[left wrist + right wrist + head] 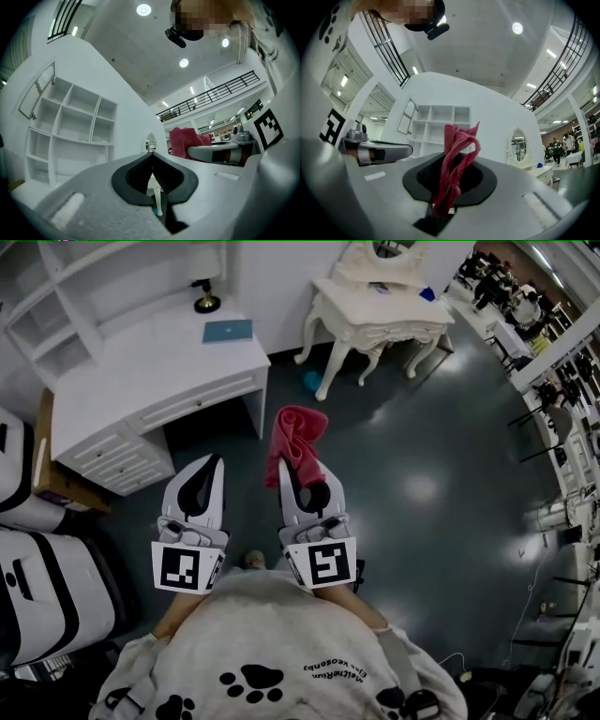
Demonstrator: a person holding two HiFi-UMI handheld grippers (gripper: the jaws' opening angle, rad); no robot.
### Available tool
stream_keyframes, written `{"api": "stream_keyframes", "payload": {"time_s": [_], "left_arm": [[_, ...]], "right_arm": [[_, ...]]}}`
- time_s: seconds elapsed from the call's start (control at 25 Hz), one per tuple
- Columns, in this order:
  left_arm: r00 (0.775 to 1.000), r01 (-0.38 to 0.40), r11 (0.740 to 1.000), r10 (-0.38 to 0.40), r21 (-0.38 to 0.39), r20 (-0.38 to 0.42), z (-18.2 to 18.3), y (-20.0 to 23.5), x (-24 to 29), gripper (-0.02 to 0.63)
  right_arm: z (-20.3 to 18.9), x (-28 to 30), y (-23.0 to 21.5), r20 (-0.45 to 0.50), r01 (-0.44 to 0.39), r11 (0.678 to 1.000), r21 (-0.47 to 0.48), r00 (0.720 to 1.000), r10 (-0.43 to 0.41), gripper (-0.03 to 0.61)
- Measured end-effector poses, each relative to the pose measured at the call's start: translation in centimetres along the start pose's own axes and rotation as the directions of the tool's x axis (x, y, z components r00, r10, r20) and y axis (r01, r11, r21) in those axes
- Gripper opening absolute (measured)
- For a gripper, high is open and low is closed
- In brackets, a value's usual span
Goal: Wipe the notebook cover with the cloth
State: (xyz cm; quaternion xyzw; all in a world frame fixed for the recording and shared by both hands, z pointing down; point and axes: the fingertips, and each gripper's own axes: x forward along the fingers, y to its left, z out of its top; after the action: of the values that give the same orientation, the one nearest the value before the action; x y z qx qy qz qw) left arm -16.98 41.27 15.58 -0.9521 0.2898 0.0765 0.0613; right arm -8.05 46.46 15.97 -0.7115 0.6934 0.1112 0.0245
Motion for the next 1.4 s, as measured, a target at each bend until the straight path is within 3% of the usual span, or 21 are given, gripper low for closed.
{"api": "stream_keyframes", "payload": {"time_s": [0.28,0.72,1.4], "left_arm": [[1.0,0.004,0.999,-0.004,-0.039,-0.011,-1.6,2.7,2.2,-0.003],[0.999,-0.033,0.999,0.033,-0.014,0.003,-3.4,6.9,8.7,-0.003],[0.981,-0.194,0.981,0.194,0.012,-0.013,-6.0,12.8,23.3,-0.003]], "right_arm": [[-1.1,3.4,-0.2,-0.027,-0.006,1.0,-0.008,1.0,0.006,0.048],[-3.8,11.2,-3.7,-0.005,-0.039,0.999,0.005,0.999,0.04,0.048],[-7.6,25.9,-13.1,0.008,-0.193,0.981,0.033,0.981,0.193,0.048]]}}
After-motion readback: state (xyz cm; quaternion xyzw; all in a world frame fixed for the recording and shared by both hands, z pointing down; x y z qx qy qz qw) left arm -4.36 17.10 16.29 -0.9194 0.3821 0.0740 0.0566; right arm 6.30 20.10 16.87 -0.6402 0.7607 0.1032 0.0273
